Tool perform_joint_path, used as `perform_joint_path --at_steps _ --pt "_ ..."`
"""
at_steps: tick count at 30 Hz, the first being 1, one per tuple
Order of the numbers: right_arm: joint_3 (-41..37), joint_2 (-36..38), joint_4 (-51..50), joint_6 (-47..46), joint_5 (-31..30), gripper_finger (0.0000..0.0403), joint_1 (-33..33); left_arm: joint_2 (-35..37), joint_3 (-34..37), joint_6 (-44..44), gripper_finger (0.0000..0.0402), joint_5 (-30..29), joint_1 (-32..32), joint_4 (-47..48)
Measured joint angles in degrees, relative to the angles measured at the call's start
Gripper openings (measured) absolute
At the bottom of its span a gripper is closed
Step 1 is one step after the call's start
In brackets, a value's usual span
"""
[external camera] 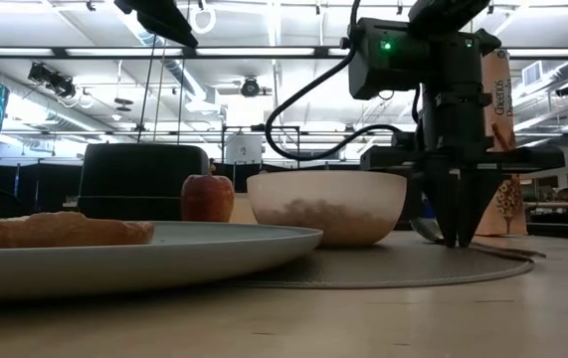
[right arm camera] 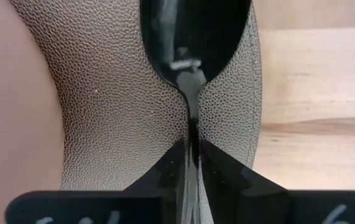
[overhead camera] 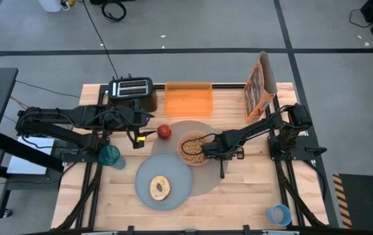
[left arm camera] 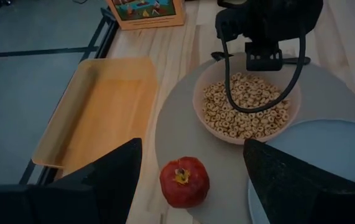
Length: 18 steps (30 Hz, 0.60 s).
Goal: Arrange a breakfast setting
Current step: Put the black spoon on the brown tablemat, then put the blue cup at the top right of the table
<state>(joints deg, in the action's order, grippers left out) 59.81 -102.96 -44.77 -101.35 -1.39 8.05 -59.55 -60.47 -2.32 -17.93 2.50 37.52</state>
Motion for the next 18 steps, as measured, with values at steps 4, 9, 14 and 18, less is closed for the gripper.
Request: perform_joint_path --at_steps 4,9,14,18 --pt "0.0 0.0 0.01 0.76 -0.6 0.0084 -0.02 0.0 0.0 0.37 0.0288 0.0 0.0 0.0" --pt "-0.05 0.82 -2.0 1.52 -1.73 0.0109 -0.02 0.0 0.0 0.48 0.0288 -0.01 0.0 -0.89" --pt "3.34 5.39 -9.79 3.97 -5.83 0.012 0.15 0.0 0.0 0.42 0.0288 -0.02 0.0 -2.99" --pt "5.93 11.43 -15.85 6.83 -10.81 0.0121 1.61 0.0 0.0 0.21 0.0288 -0.01 -0.09 -3.71"
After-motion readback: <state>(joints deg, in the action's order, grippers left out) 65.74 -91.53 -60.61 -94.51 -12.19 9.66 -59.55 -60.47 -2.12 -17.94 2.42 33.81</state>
